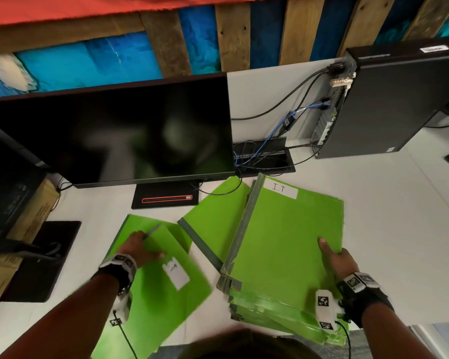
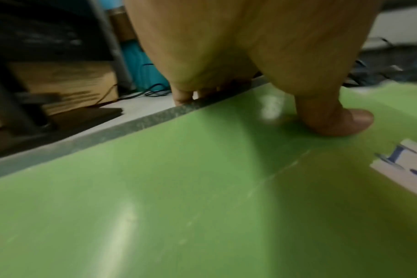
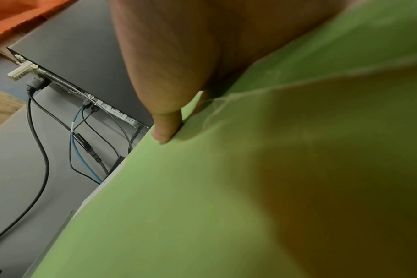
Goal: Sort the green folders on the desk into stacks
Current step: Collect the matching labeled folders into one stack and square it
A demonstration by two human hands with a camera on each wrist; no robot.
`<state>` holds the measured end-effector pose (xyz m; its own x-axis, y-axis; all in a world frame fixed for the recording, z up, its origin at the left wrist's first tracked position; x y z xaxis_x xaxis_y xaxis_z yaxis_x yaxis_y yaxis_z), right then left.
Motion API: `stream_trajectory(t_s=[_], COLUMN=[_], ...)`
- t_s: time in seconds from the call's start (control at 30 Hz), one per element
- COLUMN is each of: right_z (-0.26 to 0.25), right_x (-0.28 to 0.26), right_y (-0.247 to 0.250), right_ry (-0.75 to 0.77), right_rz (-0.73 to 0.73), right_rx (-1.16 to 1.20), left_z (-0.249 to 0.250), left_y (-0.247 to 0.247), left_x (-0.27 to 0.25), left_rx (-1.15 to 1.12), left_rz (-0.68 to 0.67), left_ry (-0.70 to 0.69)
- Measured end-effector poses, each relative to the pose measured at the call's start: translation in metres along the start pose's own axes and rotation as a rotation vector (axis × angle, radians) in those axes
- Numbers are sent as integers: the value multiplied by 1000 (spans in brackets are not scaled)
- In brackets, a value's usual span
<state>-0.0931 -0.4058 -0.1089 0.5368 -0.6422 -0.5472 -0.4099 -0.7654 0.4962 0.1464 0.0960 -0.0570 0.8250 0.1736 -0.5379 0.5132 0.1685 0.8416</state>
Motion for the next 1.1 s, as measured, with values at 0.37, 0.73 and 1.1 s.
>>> stream_trajectory(t_s=[0.37,0.73,1.1], right_z=[-2,-8,-8], right_x=[-3,-8,-10], right_y=[1,2,3], right_ry=[1,-16,-10], right_rz=[19,33,31], right_rx=[-17,-33,-25], left_z=[-81,-90,-144], left_y=[18,3,33], left_x=[9,21,14], left_rx=[-367,-506,-855], left_rz=[207,-30,-127], left_ry=[413,321,304])
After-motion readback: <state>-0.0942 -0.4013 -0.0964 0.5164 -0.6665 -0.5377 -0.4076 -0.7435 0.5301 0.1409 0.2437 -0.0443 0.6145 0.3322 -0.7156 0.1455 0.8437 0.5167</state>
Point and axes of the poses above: each hand's wrist, its own x-axis towards the middle knuckle, its own y-axis out of the back of the hand, z = x × y, the point moved 5 cm from there along x, towards the middle knuckle, and after that the axes turned 9 degrees about y, right-handed, at the moved point
